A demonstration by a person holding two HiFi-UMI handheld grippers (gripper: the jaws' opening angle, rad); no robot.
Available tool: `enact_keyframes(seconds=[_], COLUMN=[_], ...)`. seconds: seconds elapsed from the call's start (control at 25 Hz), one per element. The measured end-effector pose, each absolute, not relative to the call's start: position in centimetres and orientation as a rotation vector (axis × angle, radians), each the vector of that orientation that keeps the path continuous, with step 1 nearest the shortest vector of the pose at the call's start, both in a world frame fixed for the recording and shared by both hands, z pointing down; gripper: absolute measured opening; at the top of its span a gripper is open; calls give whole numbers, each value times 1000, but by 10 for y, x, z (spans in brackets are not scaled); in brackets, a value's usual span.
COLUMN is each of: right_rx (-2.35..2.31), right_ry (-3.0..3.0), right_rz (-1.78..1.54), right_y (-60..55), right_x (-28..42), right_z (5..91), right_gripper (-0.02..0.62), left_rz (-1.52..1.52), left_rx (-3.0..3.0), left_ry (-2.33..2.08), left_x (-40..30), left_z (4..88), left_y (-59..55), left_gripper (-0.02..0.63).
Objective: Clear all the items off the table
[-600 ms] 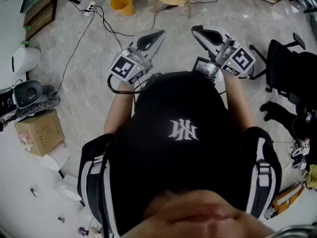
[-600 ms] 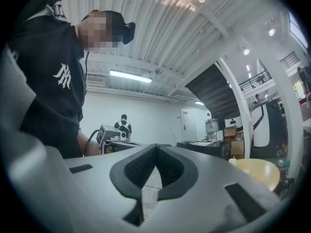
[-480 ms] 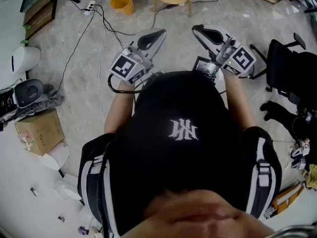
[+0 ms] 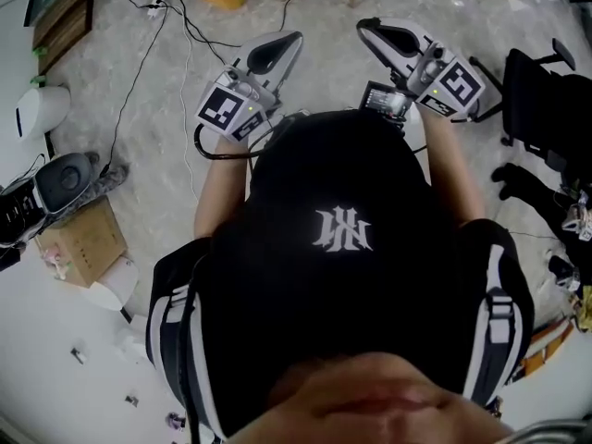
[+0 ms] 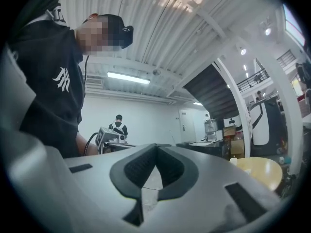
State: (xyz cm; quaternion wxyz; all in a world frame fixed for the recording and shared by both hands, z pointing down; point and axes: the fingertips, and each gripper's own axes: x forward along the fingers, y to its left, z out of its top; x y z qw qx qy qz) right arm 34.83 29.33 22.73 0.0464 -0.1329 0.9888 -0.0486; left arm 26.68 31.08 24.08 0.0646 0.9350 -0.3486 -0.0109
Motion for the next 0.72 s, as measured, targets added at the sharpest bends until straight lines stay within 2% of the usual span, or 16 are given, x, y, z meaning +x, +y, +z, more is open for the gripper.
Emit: enact_keyframes(seconds=[0.16,0.72], right_rx=[-407,-526], right_ry=[3040,3063], right_rz=[-142,-149], right_y=[291,277], right_x=[337,282], right_z=[227,230], right_gripper=[2,3], left_rz=[-197,-51], left_rx=[2817,2803], left_ry=[-976,-990], left_x=[252,183], left_z=[225,254], left_y=[314,307], left_gripper=[11,11])
